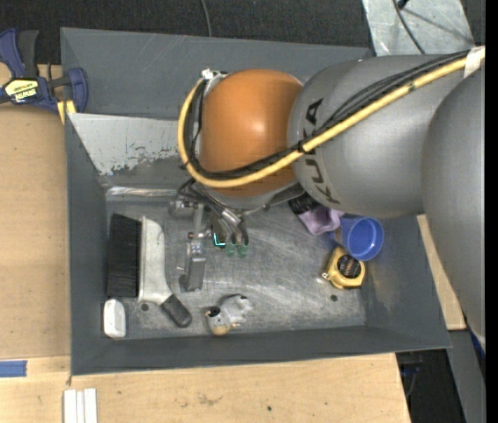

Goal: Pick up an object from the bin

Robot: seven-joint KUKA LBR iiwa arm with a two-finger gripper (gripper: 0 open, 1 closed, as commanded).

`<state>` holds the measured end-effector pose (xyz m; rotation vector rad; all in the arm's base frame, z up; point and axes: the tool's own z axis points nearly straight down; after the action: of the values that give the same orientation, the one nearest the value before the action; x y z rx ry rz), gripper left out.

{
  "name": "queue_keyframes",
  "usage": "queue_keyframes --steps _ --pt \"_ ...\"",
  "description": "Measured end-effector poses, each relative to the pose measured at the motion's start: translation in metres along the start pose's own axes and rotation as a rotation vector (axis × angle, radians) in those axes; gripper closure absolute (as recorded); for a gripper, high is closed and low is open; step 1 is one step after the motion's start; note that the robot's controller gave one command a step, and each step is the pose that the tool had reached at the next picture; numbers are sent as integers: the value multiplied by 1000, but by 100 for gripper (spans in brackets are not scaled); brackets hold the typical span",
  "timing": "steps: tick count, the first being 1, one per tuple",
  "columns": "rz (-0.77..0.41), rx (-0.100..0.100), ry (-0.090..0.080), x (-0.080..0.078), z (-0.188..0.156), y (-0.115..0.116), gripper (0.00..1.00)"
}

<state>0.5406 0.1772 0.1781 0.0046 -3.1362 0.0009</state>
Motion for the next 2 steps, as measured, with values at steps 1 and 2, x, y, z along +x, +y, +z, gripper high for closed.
queue_keyframes --steps 1,2 --pt "2 -2 -8 -2 -4 -1 0" --pt "-42 -14 -52 -47 79 44 100"
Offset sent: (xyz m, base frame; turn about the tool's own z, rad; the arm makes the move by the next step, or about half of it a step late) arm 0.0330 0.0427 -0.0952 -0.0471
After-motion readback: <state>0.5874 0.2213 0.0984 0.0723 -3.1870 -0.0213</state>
